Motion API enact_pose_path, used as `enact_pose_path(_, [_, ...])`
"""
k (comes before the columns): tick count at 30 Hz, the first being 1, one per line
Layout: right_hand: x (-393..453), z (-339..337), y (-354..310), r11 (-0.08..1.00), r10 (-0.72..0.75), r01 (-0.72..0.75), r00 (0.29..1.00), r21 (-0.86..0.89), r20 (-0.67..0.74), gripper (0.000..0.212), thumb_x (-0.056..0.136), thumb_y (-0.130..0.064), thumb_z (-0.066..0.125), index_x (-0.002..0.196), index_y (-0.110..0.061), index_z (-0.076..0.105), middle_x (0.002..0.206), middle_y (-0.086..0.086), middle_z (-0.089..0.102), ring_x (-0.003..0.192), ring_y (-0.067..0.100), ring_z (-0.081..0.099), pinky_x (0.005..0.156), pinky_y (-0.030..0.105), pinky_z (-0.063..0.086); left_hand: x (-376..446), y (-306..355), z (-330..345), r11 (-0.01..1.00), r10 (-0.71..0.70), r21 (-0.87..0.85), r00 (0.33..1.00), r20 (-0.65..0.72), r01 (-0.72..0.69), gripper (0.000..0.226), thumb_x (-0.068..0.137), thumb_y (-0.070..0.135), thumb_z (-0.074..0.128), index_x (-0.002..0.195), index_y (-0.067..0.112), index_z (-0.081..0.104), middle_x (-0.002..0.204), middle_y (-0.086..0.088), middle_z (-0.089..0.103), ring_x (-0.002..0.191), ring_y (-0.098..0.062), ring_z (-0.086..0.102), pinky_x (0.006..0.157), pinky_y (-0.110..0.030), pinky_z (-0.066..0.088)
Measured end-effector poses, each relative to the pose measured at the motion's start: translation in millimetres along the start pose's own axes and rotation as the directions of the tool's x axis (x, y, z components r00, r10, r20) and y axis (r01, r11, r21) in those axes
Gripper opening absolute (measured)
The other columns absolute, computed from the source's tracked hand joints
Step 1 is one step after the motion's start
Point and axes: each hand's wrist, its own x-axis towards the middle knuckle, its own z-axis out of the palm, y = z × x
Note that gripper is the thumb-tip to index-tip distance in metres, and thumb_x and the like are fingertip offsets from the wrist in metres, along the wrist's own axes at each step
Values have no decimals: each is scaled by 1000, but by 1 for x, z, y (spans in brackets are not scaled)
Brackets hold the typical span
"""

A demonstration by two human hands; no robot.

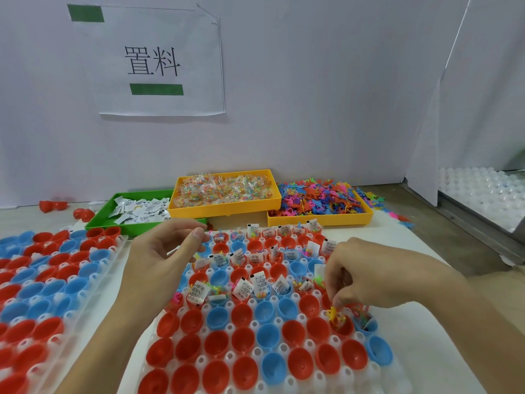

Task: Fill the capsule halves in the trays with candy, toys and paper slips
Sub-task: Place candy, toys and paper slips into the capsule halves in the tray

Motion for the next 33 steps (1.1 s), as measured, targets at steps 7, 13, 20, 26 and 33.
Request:
enact_pose_path(7, [-2,-4,-2,1000,-7,8,1000,-26,17,11,87,-25,76,78,-30,75,81,-10,70,73,4,65,59,17,49,-1,2,0,1000,3,11,1000,3,-3,26,80,36,62,96,18,72,84,2,75,78,-11,71,67,-17,55])
enact_pose_path(13, [-1,-2,-8,1000,-4,4,997,-3,78,4,85,-23,78,87,-26,80,80,-14,73,73,2,67,68,18,57,-1,2,-1,1000,-2,7,1000,-3,2,24,81,34,62,95,18,73,83,1,75,78,-13,71,68,-19,56])
enact_pose_path(20, [1,-10,3,996,-68,67,998,50,6,11,86,-36,75,92,-46,76,73,-40,60,76,-15,58,59,15,46,2,-5,-3,1000,-29,7,999,-35,29,19,97,12,55,94,15,74,83,0,75,71,-14,67,61,-21,54])
enact_pose_path(26, [43,-4,34,937,-55,224,851,268,-522,13,92,-33,68,94,-44,75,88,-25,71,84,-4,63,64,14,48,22,-23,-20,978,-95,156,959,-267,141,24,97,13,55,83,21,72,73,3,71,65,-7,60,57,-23,48])
enact_pose_path(33, [81,50,75,795,258,337,566,505,-783,20,97,-17,60,101,-35,68,95,-19,69,87,-1,62,65,22,46,94,-58,-39,783,-154,524,920,-360,336,18,91,7,61,104,6,74,101,-10,72,81,-14,59,77,-28,47])
